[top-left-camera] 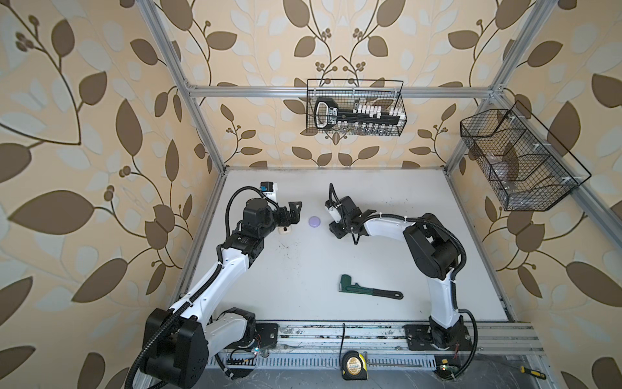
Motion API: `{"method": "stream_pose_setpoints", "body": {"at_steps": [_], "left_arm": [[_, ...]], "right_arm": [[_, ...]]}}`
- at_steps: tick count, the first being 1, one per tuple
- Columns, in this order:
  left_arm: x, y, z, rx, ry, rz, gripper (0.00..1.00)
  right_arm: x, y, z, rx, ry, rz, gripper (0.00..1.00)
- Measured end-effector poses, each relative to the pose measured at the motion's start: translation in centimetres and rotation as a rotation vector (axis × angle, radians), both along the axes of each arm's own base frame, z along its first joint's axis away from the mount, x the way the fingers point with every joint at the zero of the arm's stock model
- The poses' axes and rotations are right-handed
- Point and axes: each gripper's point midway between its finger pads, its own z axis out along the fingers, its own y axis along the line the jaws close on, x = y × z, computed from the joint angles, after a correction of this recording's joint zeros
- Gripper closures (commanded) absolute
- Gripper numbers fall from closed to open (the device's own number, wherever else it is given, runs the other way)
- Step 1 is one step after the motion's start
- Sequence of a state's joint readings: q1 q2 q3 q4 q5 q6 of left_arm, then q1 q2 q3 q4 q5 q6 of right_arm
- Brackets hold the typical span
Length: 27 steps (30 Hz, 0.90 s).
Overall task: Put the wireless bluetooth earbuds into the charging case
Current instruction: 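Lift the black case with the right gripper toward the left gripper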
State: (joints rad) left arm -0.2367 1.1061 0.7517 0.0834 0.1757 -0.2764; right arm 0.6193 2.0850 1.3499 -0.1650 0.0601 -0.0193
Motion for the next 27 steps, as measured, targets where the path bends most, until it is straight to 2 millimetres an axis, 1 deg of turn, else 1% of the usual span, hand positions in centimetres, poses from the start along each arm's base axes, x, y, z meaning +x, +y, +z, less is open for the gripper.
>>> {"method": "stream_pose_setpoints", "body": {"at_steps": [4, 6, 8, 10, 12, 14, 17, 19, 22, 25, 27], "left_arm": [[-0.3, -1.0, 0.3, -0.036, -0.003, -0.054, 0.01], [-0.5, -1.5, 0.2, -0.06, 0.01, -0.083, 0.01], [-0.7, -2.4, -0.2, -0.084, 0.037, -0.131, 0.03], [-1.0, -3.4, -0.4, -0.106, 0.057, -0.19, 0.05], [-1.6, -4.4, -0.4, -0.129, 0.069, -0.256, 0.06], [-2.4, -5.4, 0.2, -0.156, 0.06, -0.331, 0.07], [-3.5, -6.7, 1.4, -0.193, 0.028, -0.437, 0.09], [-4.3, -7.4, 2.2, -0.211, 0.006, -0.496, 0.11], [-5.5, -8.1, 3.2, -0.232, -0.028, -0.576, 0.13], [-6.8, -8.7, 3.9, -0.25, -0.061, -0.656, 0.16], [-7.8, -8.9, 4.1, -0.258, -0.074, -0.697, 0.16]], "right_arm": [[-0.2, -0.4, 0.1, 0.012, -0.016, -0.003, 0.65], [-1.1, -1.3, 0.2, 0.008, -0.018, -0.004, 0.69], [-2.4, -2.6, 0.5, -0.01, -0.021, -0.008, 0.71], [-3.4, -3.7, 1.8, -0.016, -0.059, -0.007, 0.73], [-4.1, -4.3, 4.2, 0.0, -0.132, 0.0, 0.76], [-4.7, -4.4, 7.7, 0.032, -0.245, 0.012, 0.83], [-6.1, -3.4, 13.0, 0.078, -0.438, 0.054, 0.83], [-7.7, -2.4, 15.7, 0.099, -0.553, 0.096, 0.82], [-10.5, -1.2, 18.3, 0.121, -0.686, 0.167, 0.81], [-12.8, -1.1, 19.8, 0.135, -0.779, 0.223, 0.8], [-13.7, -1.3, 20.9, 0.152, -0.831, 0.242, 0.79]]}}
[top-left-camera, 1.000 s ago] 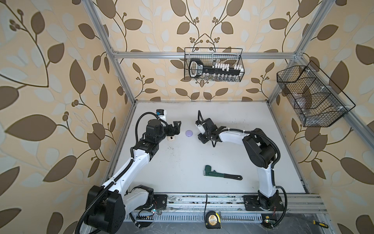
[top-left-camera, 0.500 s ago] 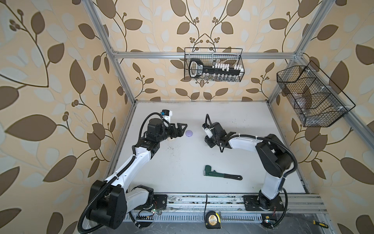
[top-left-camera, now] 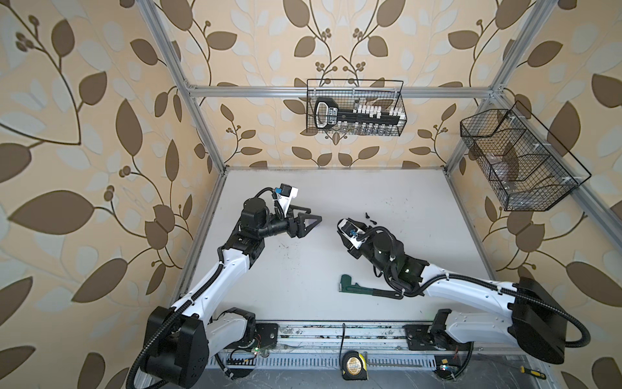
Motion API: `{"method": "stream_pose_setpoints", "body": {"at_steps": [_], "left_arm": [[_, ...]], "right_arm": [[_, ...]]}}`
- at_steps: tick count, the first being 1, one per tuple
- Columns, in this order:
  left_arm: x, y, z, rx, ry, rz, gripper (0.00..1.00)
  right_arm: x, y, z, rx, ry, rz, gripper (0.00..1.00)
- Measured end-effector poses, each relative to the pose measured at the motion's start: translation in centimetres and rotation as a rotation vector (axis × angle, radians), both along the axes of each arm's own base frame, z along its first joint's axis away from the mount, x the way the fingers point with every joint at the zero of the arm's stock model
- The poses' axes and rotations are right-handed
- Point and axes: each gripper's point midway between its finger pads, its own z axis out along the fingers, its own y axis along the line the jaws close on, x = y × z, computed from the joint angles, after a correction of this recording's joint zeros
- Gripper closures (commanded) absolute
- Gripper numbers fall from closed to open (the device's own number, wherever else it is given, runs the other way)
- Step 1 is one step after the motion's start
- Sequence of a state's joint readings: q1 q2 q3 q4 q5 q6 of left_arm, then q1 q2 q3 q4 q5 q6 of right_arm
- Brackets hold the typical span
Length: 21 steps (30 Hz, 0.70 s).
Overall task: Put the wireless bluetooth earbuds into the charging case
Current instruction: 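Lift the black case with the right gripper toward the left gripper, then grasp the black case with the left gripper while the right gripper releases it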
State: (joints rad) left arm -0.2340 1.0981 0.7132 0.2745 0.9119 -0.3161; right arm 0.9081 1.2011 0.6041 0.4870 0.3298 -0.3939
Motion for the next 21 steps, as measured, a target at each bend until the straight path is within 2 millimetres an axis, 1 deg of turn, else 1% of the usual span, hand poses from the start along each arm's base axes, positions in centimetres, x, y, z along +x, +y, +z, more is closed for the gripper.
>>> {"method": "stream_pose_setpoints", "body": {"at_steps": [4, 7, 9, 14, 18, 21], "left_arm": [[-2.1, -0.1, 0.6, -0.017, -0.039, -0.05, 0.2], [-3.2, -0.5, 1.4, -0.022, -0.074, -0.078, 0.28], [-3.6, -0.9, 1.5, -0.018, -0.084, -0.094, 0.3], [-3.6, -1.9, 0.6, 0.001, -0.04, -0.124, 0.4], [-3.9, -2.8, 0.3, 0.013, -0.035, -0.147, 0.43], [-4.1, -3.1, 0.4, 0.015, -0.042, -0.153, 0.46]], "right_arm": [[-1.1, -0.4, 2.6, 0.047, -0.095, 0.023, 0.79], [-1.6, -0.1, 4.1, 0.066, -0.149, 0.041, 0.8], [-2.2, 0.5, 4.5, 0.06, -0.172, 0.058, 0.8], [-3.6, 1.6, 5.7, 0.062, -0.231, 0.1, 0.78], [-3.6, 1.7, 5.9, 0.057, -0.248, 0.101, 0.78], [-3.6, 1.9, 5.8, 0.05, -0.252, 0.102, 0.78]]}}
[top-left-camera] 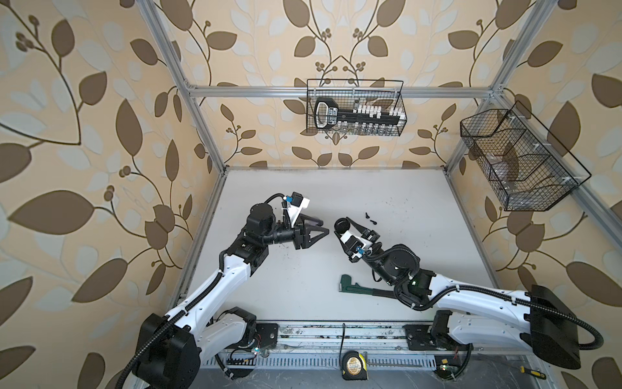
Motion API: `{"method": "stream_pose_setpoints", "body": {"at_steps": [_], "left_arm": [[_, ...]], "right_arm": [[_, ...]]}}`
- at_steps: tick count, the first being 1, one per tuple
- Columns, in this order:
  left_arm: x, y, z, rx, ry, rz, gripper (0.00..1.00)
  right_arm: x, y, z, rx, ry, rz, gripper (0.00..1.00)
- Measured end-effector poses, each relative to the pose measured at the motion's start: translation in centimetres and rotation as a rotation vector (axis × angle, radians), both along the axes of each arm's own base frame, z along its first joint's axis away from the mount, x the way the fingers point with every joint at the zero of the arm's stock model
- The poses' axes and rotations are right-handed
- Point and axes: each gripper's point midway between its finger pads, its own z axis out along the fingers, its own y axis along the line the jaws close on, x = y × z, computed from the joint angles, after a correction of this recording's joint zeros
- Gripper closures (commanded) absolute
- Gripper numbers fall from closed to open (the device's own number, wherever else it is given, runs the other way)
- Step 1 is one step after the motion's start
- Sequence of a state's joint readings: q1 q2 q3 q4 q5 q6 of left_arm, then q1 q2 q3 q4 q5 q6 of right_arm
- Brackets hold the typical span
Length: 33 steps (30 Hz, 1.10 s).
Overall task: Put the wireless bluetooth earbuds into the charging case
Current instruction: 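Grasp the black case with the left gripper while the right gripper releases it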
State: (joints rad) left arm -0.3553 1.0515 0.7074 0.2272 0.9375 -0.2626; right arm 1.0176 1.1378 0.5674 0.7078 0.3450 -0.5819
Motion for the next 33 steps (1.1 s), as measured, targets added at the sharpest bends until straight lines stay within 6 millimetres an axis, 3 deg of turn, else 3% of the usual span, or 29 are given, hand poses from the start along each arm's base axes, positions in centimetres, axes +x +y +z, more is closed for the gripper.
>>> {"method": "stream_pose_setpoints", "body": {"at_steps": [18, 33], "left_arm": [[-0.9, -1.4, 0.4, -0.003, -0.005, -0.049, 0.56], [-0.3, -1.6, 0.8, -0.004, -0.01, -0.049, 0.69]], "right_arm": [[0.1, 2.1, -0.2, -0.018, -0.004, 0.022, 0.77], [0.7, 3.2, -0.3, -0.027, 0.002, 0.02, 0.78]]}}
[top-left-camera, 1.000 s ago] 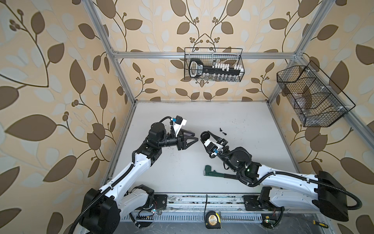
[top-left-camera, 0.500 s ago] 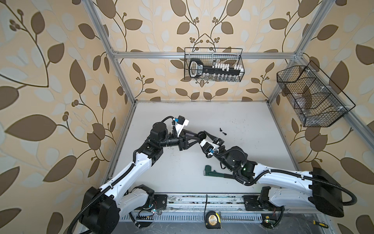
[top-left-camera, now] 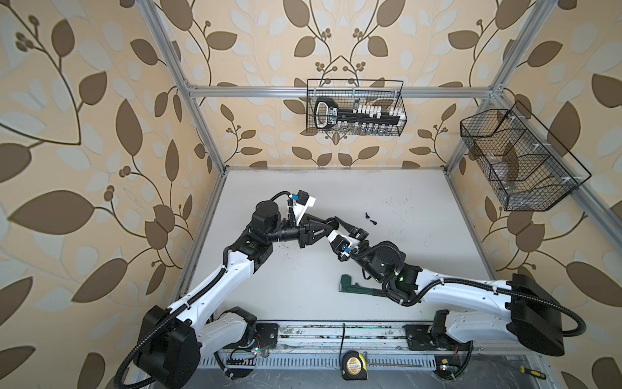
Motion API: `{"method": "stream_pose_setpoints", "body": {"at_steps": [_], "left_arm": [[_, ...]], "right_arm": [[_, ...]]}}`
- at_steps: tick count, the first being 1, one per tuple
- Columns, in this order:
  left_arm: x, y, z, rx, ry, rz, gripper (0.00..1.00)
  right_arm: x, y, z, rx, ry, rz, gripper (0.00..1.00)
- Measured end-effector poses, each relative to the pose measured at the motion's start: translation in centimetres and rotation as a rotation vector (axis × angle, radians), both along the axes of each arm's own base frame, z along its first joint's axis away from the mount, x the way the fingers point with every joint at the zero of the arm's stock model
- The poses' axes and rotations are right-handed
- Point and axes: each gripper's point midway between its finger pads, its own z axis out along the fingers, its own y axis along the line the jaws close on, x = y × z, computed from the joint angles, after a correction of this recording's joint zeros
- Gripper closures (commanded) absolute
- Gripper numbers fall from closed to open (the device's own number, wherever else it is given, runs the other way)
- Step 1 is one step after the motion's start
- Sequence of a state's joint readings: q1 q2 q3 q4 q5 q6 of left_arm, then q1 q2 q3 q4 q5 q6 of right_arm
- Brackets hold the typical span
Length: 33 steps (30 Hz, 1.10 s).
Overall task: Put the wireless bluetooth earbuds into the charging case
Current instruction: 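Grasp the black case with the left gripper while the right gripper releases it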
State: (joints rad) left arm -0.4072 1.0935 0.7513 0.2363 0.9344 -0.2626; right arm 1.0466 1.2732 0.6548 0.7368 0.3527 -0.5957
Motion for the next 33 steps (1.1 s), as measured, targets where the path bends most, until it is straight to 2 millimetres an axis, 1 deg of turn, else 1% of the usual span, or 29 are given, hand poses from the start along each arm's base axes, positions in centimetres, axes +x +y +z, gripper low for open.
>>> {"method": "stream_pose_setpoints", "body": {"at_steps": [10, 14, 17, 20, 22, 23, 25, 27, 29, 30, 33], "left_arm": [[0.2, -0.1, 0.1, 0.002, -0.001, 0.0, 0.71], [0.3, 0.0, 0.2, 0.003, -0.003, 0.005, 0.73], [0.3, 0.0, 0.2, 0.005, -0.006, 0.008, 0.79], [0.4, 0.0, 0.3, 0.008, -0.013, 0.009, 0.89], [0.4, 0.0, 0.3, 0.01, -0.016, 0.008, 0.97], [0.4, 0.0, 0.3, 0.01, -0.017, 0.008, 1.0], [0.4, 0.0, 0.3, 0.011, -0.018, 0.007, 1.0], [0.3, 0.0, 0.3, 0.011, -0.019, 0.005, 1.0], [0.1, -0.1, 0.3, 0.009, -0.03, -0.01, 1.0], [-0.1, -0.2, 0.3, 0.008, -0.049, -0.018, 1.0], [-0.5, -0.2, -0.2, 0.004, -0.111, -0.025, 1.0]], "right_arm": [[0.3, -0.1, 0.1, 0.004, -0.004, -0.023, 0.78], [0.4, -0.2, 0.2, 0.005, -0.016, -0.033, 0.78], [0.4, -0.1, 0.2, 0.005, -0.021, -0.037, 0.77], [0.5, -0.2, 0.3, 0.003, -0.026, -0.04, 0.77], [0.5, -0.2, 0.3, 0.002, -0.027, -0.04, 0.76], [0.5, -0.1, 0.3, 0.003, -0.026, -0.04, 0.71], [0.4, -0.1, 0.3, 0.002, -0.026, -0.036, 0.59], [0.3, -0.1, 0.3, 0.001, -0.022, -0.03, 0.43], [-0.1, -0.2, 0.5, 0.008, -0.019, -0.015, 0.34], [-0.4, -0.5, 0.6, 0.018, -0.015, -0.005, 0.32], [-1.6, -1.6, 0.5, 0.04, 0.007, 0.028, 0.32]]}}
